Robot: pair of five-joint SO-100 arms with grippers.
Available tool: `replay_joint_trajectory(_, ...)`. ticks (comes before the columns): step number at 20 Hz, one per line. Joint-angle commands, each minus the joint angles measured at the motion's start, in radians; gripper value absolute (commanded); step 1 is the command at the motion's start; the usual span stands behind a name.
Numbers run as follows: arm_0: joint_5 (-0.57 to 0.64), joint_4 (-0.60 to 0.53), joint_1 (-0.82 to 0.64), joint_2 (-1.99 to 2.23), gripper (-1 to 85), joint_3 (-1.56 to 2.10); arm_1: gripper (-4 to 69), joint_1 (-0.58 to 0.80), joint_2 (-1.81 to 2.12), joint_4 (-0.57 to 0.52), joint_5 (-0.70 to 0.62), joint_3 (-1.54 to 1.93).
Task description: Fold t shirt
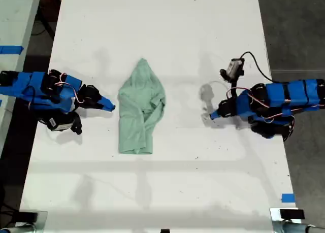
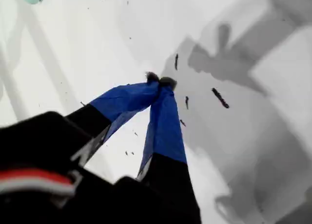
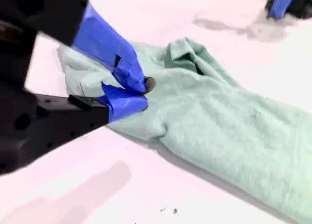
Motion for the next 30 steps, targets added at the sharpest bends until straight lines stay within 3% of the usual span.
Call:
replay_joint_trajectory(1, -0.008, 0.072, 0.078, -0.753, 5.4, -0.581, 4.5, -0.095, -0.684, -0.020, 0.009, -0.604)
replay_joint_trajectory(4, 0.011, 0.227, 0.135, -1.190, 26.3, -0.999, 24.5, -0.172, -1.157, 0.074, -0.020, -1.143)
replay_joint_trajectory(5, 0.002, 0.284, 0.160, -1.293, 27.1, -1.100, 28.7, -0.190, -1.295, 0.115, -0.046, -1.321)
replay_joint_trajectory(7, -0.064, 0.480, 0.230, -1.482, 26.7, -1.330, 30.4, -0.213, -1.525, 0.193, -0.092, -1.634)
replay_joint_trajectory(9, -0.161, 0.689, 0.298, -1.609, 27.1, -1.485, 31.5, -0.225, -1.637, 0.173, -0.123, -1.763)
replay_joint_trajectory(11, -0.215, 0.695, 0.353, -1.623, 27.2, -1.460, 33.2, -0.235, -1.709, 0.126, -0.155, -1.822)
replay_joint_trajectory(14, -0.273, 0.669, 0.383, -1.654, 28.0, -1.424, 35.3, -0.244, -1.787, -0.037, -0.195, -1.816)
replay_joint_trajectory(20, -0.215, 0.601, 0.385, -1.911, 27.5, -1.652, 37.2, -0.201, -1.879, -0.169, -0.213, -1.822)
replay_joint_trajectory(21, -0.201, 0.601, 0.383, -1.957, 24.7, -1.706, 37.0, -0.192, -1.887, -0.183, -0.216, -1.824)
replay_joint_trajectory(22, -0.204, 0.604, 0.383, -1.994, 10.9, -1.750, 29.9, -0.184, -1.898, -0.192, -0.209, -1.824)
replay_joint_trajectory(23, -0.206, 0.586, 0.387, -2.008, -0.2, -1.772, 6.5, -0.178, -1.908, -0.189, -0.181, -1.824)
replay_joint_trajectory(24, -0.199, 0.578, 0.393, -2.016, -0.2, -1.792, 0.0, -0.176, -1.919, -0.184, -0.167, -1.821)
replay_joint_trajectory(30, -0.077, 0.591, 0.457, -1.928, -0.2, -1.924, 0.1, -0.301, -1.907, -0.049, -0.173, -1.940)
